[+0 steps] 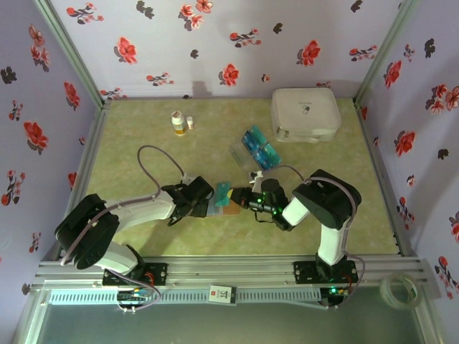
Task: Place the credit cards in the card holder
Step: Insert the credit card into the card slot.
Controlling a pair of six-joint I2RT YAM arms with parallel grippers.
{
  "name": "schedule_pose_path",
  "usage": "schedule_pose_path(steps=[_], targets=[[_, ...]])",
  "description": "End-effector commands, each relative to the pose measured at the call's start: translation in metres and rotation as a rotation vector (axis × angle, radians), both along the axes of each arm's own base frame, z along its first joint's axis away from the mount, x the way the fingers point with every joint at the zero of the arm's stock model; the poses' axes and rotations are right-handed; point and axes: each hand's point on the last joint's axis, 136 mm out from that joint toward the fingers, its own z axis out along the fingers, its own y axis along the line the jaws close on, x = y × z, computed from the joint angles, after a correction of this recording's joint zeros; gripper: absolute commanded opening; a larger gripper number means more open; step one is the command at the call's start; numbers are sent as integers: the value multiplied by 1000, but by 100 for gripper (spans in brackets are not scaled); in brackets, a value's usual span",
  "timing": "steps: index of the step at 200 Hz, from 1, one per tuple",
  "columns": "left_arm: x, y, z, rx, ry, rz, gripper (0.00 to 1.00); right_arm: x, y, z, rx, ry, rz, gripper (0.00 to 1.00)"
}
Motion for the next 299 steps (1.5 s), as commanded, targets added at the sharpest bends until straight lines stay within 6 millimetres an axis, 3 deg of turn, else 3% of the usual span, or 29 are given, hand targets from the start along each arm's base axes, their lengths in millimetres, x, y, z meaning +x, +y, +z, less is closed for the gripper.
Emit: schedule_pose_path(steps=[1, 183, 299], targets=[[-7, 14, -11, 65, 18, 14, 100, -5, 5, 4, 37, -8, 21, 0], [-6, 13, -11, 63, 18, 12, 100, -16, -1, -21, 19, 28, 39, 0], [-6, 12, -11, 62, 17, 13, 100, -27, 6, -28, 18, 46, 91, 0]])
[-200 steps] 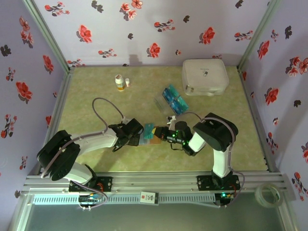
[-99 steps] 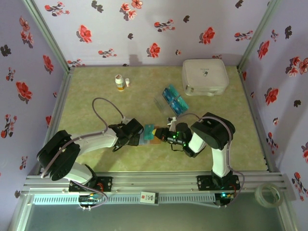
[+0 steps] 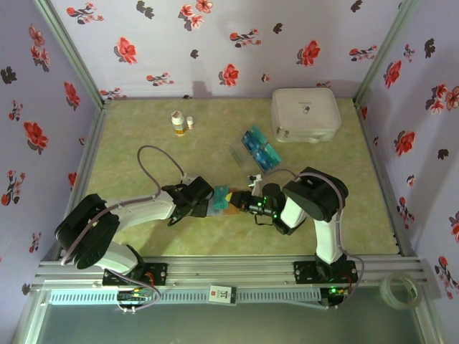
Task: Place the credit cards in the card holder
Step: Insert the credit card into the card slot.
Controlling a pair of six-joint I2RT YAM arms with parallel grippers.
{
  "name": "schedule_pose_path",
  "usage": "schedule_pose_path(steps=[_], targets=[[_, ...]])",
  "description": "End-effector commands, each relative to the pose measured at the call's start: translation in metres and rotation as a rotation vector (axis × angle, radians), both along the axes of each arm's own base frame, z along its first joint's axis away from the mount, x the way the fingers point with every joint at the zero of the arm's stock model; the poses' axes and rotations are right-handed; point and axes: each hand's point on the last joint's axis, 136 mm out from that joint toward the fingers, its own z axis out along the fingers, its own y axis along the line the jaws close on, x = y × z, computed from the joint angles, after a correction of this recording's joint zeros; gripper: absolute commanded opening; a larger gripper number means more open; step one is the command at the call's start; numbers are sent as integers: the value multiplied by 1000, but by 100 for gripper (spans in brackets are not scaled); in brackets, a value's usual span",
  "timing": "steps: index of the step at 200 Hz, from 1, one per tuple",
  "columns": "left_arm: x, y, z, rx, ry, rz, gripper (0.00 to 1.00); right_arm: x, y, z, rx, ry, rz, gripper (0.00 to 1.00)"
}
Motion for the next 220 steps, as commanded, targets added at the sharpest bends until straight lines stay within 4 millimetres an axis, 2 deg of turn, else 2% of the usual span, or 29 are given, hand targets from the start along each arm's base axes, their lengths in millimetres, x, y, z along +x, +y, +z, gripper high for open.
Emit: schedule_pose_path(steps=[1, 92, 172, 220], targets=[[-6, 12, -10, 62, 21, 12, 100, -14, 1, -19, -37, 57, 38, 0], [-6, 11, -10, 58, 21, 12, 100, -24, -5, -31, -68, 81, 42, 0], [-6, 10, -9, 57, 20, 9, 100, -21, -19, -44, -110, 99, -18, 0], [-6, 11, -10, 57, 20, 9, 100, -22, -19, -48, -115, 114, -15, 0]])
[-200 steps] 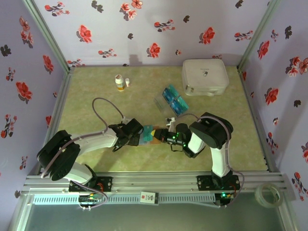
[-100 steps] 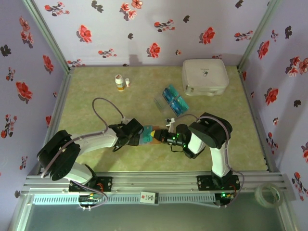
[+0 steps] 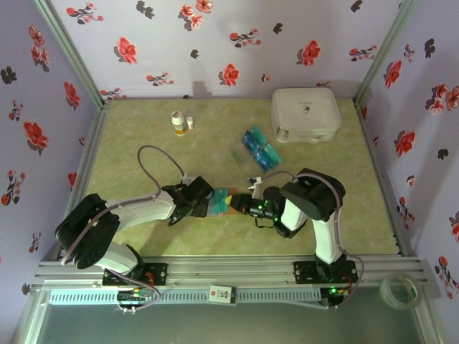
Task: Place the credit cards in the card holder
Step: Insert the credit card into the card slot.
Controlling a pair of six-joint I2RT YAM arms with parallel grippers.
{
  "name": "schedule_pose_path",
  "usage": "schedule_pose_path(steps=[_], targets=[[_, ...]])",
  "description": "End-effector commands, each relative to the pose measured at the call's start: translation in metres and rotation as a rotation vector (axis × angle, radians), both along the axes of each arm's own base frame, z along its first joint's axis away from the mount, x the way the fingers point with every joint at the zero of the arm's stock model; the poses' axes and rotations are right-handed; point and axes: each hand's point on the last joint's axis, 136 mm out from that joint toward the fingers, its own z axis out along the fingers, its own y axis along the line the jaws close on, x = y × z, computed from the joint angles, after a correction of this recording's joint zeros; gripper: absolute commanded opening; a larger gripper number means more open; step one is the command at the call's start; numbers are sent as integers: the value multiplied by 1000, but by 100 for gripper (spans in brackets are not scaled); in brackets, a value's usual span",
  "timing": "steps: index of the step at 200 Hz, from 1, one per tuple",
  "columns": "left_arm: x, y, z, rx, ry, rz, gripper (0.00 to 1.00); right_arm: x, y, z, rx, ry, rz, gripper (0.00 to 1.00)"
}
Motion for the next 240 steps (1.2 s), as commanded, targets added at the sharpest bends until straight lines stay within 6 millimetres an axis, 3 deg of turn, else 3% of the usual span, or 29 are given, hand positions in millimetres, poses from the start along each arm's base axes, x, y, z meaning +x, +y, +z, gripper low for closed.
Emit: schedule_pose_path(steps=[1, 104, 156, 190, 240], targets=[[-7, 11, -10, 57, 21, 9, 100, -12, -17, -49, -134, 132, -25, 0], [-6, 11, -11, 56, 22, 10, 100, -14, -21, -54, -147, 158, -20, 0], [-6, 11, -11, 58, 22, 9, 100, 2, -27, -26, -134, 117, -28, 0], [-7, 12, -12, 56, 23, 12, 100, 9, -22, 5, -151, 55, 0, 0], [-6, 11, -12, 53, 20, 11, 100, 12, -33, 42, -406, -136, 50, 0]])
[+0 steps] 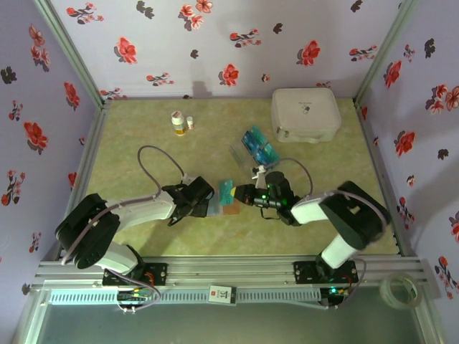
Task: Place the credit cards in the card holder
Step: Insert the credit card into the card slot.
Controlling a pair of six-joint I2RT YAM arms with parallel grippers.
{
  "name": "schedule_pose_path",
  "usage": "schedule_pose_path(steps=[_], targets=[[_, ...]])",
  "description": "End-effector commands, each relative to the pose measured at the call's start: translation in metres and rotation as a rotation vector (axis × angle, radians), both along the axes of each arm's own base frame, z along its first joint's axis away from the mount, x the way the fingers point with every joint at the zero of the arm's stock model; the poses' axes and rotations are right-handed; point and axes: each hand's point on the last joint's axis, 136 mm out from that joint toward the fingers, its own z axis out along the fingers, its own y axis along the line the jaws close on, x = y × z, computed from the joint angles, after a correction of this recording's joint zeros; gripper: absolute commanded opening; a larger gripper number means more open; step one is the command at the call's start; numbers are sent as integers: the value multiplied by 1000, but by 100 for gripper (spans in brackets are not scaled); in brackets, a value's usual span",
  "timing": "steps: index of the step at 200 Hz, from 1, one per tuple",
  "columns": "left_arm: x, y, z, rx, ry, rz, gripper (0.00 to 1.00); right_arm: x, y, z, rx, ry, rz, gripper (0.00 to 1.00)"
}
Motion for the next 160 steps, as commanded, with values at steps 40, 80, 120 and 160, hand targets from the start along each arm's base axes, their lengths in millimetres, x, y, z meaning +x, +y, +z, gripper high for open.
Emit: schedule_pose_path(steps=[40, 80, 120, 160], targets=[[-7, 11, -13, 56, 24, 8, 100, -8, -15, 2, -262, -113, 55, 0], [-7, 11, -13, 56, 25, 8, 100, -8, 4, -4, -77, -36, 30, 0], [-7, 12, -13, 58, 24, 9, 100, -10, 15, -15, -28, -6, 27, 0], [-7, 12, -13, 57, 25, 10, 100, -11, 18, -20, -22, 1, 26, 0]])
